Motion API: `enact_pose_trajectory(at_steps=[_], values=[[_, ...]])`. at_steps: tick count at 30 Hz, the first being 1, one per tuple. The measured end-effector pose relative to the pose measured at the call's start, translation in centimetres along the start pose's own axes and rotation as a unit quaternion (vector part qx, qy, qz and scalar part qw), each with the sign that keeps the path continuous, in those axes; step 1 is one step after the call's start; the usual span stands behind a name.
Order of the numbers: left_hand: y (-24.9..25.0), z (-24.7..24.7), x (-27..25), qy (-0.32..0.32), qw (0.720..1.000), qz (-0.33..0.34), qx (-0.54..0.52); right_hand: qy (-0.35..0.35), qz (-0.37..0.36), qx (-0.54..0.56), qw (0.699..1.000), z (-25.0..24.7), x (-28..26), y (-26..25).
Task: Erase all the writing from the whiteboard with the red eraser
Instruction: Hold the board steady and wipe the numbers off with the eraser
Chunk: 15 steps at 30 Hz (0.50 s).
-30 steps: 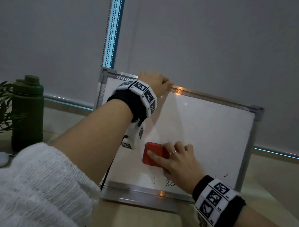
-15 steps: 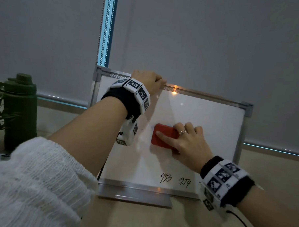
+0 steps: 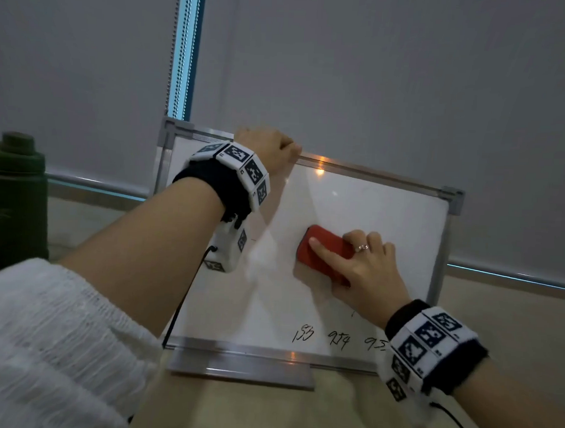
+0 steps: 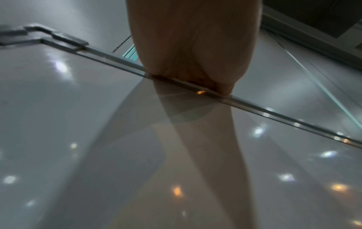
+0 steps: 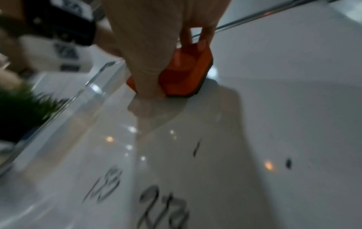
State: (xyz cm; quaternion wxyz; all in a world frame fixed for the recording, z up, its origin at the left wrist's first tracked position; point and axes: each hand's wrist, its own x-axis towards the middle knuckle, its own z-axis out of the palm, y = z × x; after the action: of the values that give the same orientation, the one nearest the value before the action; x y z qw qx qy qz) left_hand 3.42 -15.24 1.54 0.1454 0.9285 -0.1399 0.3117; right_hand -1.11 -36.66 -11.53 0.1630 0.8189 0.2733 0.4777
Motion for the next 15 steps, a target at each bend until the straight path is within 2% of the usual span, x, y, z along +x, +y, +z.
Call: enact_pose_trajectory(at_steps=[2,4,7,9,10,13,14,15], values=[[0.0,-0.1,0.0,0.0,1.0,0.001,0.001,-0.034,-0.094,0.001,0.995,1.3,-2.2,-1.5],[0.0,-0.3,0.0,-0.003,1.0,0.002,0.0,-0.088,-0.223,-0.009,0.971,2.1,-4.5,-2.6],[0.1,-0.5,-0.2,0.0,1.0,0.007,0.006,-0.11,-0.305,-0.022,0.946,1.6,-4.3,-1.3],[0.2,-0.4,-0.3,-0.004,1.0,0.007,0.008,-0.084,-0.289,-0.028,0.953,0.7,-2.8,0.0],[0.2,-0.3,-0.3,-0.003,1.0,0.007,0.007,-0.064,-0.256,-0.031,0.964,0.3,-2.1,0.8],[0.1,-0.2,-0.1,0.002,1.0,0.007,0.007,-0.019,-0.097,-0.038,0.994,-0.1,-1.4,1.8],[0.0,-0.1,0.0,0.002,1.0,0.007,0.007,-0.011,-0.069,-0.034,0.997,0.2,-1.8,1.5],[-0.1,0.0,0.1,0.002,1.0,0.008,0.005,-0.015,-0.071,-0.026,0.997,0.7,-2.4,0.9]])
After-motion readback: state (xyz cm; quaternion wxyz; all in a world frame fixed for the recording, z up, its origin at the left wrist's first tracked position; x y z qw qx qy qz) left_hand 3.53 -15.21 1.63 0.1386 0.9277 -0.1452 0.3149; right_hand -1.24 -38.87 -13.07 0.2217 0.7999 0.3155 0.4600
